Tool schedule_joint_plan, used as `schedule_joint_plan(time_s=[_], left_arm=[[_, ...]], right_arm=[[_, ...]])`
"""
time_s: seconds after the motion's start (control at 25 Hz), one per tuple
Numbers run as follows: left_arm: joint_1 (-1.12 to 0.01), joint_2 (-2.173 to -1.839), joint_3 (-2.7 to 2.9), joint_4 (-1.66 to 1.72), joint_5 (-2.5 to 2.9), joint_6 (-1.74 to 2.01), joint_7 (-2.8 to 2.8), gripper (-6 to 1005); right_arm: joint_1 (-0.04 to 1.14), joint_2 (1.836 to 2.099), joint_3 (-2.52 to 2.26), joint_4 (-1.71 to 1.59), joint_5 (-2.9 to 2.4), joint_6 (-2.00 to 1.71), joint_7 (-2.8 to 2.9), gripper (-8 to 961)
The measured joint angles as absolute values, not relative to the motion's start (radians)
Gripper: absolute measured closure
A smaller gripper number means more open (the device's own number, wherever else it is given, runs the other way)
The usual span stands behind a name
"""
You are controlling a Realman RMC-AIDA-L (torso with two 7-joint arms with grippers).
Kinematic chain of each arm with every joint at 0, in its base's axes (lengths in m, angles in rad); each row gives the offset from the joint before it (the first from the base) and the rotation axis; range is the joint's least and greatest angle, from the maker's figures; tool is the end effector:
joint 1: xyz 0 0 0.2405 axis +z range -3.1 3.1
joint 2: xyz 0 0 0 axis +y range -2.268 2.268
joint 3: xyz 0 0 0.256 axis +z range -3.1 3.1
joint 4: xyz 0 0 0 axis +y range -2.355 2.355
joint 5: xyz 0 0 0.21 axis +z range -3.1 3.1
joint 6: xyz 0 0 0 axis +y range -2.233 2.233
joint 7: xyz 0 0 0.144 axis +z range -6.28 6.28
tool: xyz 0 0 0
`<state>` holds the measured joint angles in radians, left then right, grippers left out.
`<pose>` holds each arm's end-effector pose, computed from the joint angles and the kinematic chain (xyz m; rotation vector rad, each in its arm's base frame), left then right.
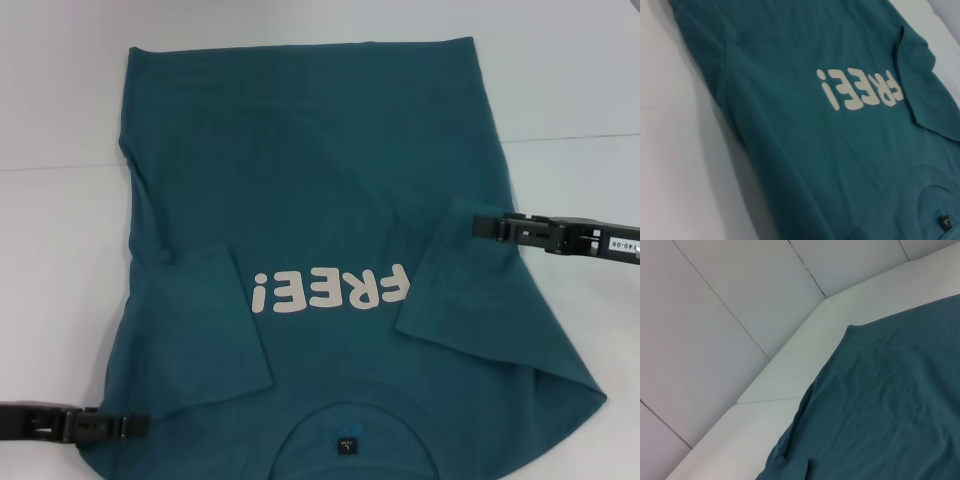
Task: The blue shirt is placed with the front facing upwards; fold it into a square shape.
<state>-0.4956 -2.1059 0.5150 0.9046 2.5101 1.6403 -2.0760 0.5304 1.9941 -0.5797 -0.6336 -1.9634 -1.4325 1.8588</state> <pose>-0.3158 0.3025 0.0286 -2.4560 -1.5666 -0.2292 0.2929 0.3580 0.0504 -2.3209 1.2703 0.8090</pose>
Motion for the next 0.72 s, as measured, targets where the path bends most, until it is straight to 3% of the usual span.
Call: schedule_joint_plan(time_s=[0.72], left_arm=[[-0.489,-2.105,0.508,0.925,2.563,1.652,-2.091,112]], right_arm=[[0.534,1.995,-0.580,-0.634,-1.963,-1.431,1.859,11]])
